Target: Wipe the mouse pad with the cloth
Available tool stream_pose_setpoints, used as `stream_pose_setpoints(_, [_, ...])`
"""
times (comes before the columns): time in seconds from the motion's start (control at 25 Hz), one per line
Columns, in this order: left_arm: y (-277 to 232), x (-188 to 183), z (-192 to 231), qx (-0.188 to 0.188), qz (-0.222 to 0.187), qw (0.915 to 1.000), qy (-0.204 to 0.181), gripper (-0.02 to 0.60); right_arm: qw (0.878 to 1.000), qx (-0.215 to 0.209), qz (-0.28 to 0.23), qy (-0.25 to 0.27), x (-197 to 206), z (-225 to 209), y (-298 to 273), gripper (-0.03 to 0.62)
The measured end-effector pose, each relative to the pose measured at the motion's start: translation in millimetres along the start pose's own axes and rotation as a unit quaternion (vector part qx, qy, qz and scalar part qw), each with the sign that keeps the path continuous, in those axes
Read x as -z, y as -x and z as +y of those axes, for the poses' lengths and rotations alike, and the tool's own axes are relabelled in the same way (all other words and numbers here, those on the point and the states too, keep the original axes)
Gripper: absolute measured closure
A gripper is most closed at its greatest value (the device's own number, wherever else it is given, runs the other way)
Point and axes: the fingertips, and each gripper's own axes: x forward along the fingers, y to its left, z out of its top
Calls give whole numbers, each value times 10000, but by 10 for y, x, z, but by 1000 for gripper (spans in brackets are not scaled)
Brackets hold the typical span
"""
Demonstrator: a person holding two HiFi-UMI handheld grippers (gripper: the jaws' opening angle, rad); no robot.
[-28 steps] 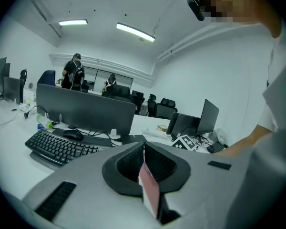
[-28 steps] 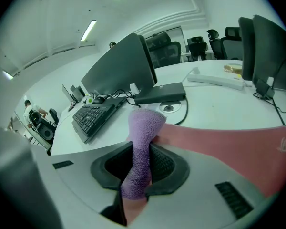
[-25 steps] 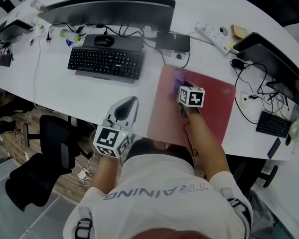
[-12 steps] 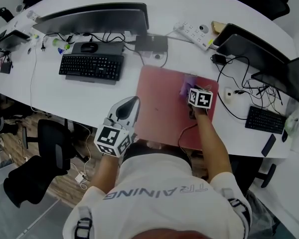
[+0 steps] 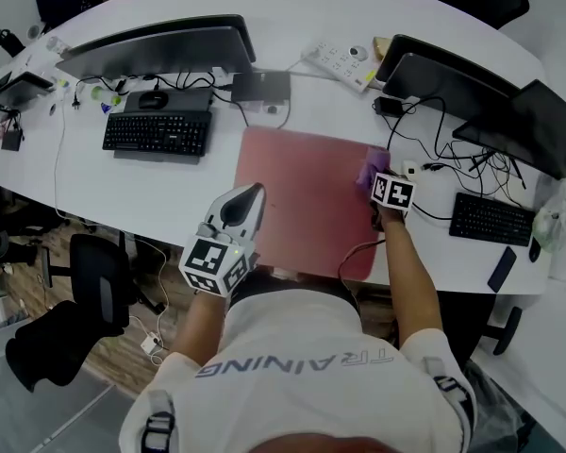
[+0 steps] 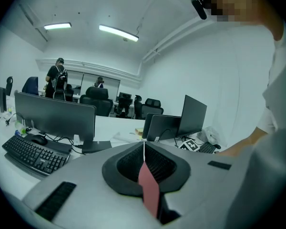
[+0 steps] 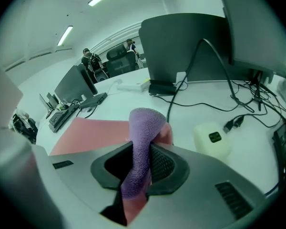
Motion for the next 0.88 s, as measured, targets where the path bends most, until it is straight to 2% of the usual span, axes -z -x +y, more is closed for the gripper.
stream_pose_setpoints(0.28, [73, 0, -180, -22, 41, 9999, -93, 546, 9998, 118, -143, -119, 59, -356, 156, 496])
stream_pose_setpoints(0.48, [247, -30, -17, -90, -44, 9999, -65, 546, 9973, 201, -632, -326, -34, -287, 493, 496])
stream_pose_setpoints(0.68, [451, -68, 253, -72, -191, 9998, -9, 546, 9918, -226, -1240, -196, -230, 387, 912, 496])
stream_pose_setpoints(0.88, [729, -28, 603, -36, -196, 9998, 26, 546, 9838, -874, -1561, 87, -406, 1474, 1127, 496])
